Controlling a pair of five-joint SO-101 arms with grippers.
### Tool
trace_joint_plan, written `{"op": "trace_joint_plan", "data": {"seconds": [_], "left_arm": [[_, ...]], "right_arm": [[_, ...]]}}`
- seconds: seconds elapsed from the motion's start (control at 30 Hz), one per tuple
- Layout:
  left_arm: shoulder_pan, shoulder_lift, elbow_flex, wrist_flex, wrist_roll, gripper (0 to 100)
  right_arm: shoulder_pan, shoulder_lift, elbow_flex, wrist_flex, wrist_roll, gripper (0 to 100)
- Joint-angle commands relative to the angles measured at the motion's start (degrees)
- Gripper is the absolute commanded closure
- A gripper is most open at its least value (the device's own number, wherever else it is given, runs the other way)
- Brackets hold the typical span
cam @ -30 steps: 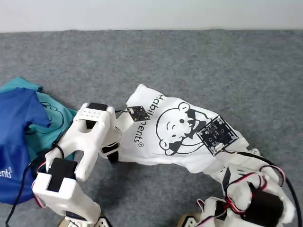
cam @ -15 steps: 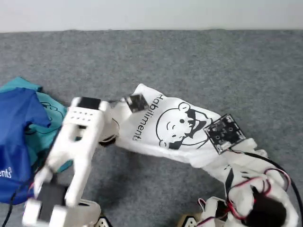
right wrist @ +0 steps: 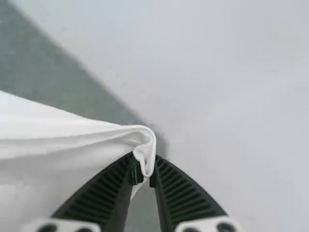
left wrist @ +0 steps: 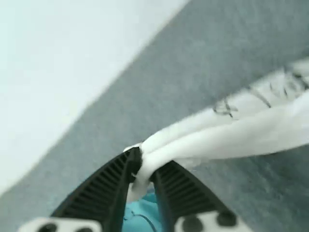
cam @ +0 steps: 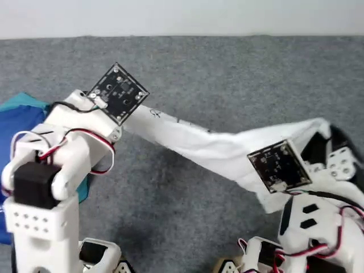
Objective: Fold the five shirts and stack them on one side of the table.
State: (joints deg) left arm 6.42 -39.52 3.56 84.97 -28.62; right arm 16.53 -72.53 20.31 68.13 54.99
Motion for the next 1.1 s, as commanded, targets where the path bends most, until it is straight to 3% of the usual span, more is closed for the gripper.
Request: {"op": "trace_joint_plan", "data": {"seconds": [0.0,0.33,0.53,0.77,1.07], "left_arm": [[-0.5,-1.6,-3.9,0.4,0.3,99],[-0.1,-1.2,-18.3,-0.1,0.3,98],[-0.1,-1.5,-25.8,-3.4,0.3,98],[-0.1,-1.7,-31.8,-1.2,0.3,98],[-0.2,-7.0,-33.5,2.4,0.3,98]], "right_arm": [[0.7,2.8,-5.2,-10.3,4.7,98.9],[0.9,19.3,-25.2,-26.9,8.4,98.9],[4.5,23.6,-35.2,-27.6,7.5,98.9],[10.9,21.6,-38.1,-27.2,4.3,98.9],[11.5,15.6,-37.9,-27.2,4.0,98.9]]}}
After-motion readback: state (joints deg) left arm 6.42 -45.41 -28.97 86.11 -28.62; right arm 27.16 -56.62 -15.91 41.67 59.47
